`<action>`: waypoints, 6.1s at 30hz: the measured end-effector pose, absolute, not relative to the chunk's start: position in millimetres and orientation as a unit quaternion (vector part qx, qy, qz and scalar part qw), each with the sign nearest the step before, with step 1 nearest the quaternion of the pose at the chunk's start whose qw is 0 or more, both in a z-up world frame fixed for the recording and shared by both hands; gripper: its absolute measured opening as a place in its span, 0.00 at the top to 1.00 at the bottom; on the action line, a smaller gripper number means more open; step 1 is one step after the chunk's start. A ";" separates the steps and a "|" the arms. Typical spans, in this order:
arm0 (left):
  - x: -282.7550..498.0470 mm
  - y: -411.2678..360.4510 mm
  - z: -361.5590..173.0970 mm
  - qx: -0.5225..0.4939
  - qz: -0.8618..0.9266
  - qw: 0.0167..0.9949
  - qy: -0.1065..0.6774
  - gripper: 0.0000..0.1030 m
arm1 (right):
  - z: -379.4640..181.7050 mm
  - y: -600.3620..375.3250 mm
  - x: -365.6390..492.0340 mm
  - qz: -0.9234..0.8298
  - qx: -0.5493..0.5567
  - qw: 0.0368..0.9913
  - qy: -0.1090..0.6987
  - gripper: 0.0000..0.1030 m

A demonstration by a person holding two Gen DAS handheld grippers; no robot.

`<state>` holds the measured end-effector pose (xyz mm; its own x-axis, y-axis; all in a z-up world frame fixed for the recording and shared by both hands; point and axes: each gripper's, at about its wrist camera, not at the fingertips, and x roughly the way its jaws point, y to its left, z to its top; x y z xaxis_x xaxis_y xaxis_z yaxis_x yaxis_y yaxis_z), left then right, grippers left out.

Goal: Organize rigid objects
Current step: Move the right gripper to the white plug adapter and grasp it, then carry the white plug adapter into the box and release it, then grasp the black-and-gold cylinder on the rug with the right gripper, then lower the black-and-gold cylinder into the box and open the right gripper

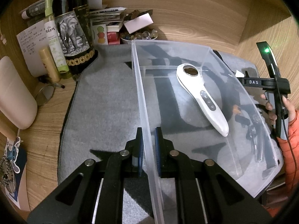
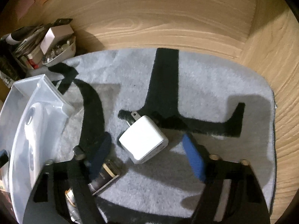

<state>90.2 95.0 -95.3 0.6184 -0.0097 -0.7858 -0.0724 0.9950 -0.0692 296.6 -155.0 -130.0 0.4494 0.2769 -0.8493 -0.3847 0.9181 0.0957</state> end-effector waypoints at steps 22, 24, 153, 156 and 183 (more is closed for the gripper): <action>84.9 93.3 -90.2 -0.046 0.019 0.901 0.431 0.89 | -92.2 -141.7 260.3 0.238 -0.077 0.871 0.423 0.74; 83.8 92.7 -89.2 -0.045 0.019 0.901 0.430 0.89 | -85.2 -138.6 256.2 0.242 -0.076 0.873 0.416 0.74; 77.3 99.1 -93.3 -0.058 0.013 0.901 0.430 0.91 | -69.6 -152.9 222.3 0.259 -0.088 0.876 0.398 0.79; 76.1 98.6 -92.7 -0.056 0.014 0.901 0.430 0.91 | -55.3 -142.8 213.5 0.278 -0.093 0.879 0.377 0.79; 62.1 100.2 -76.9 -0.062 0.011 0.912 0.404 0.92 | -62.3 -31.8 145.6 0.423 -0.172 0.810 0.367 0.79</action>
<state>62.1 100.2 -76.9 0.6728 -0.0310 -0.7392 -0.0701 0.9920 -0.1054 145.6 -31.8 -62.3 0.3728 0.5587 -0.7409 -0.8119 0.5829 0.0310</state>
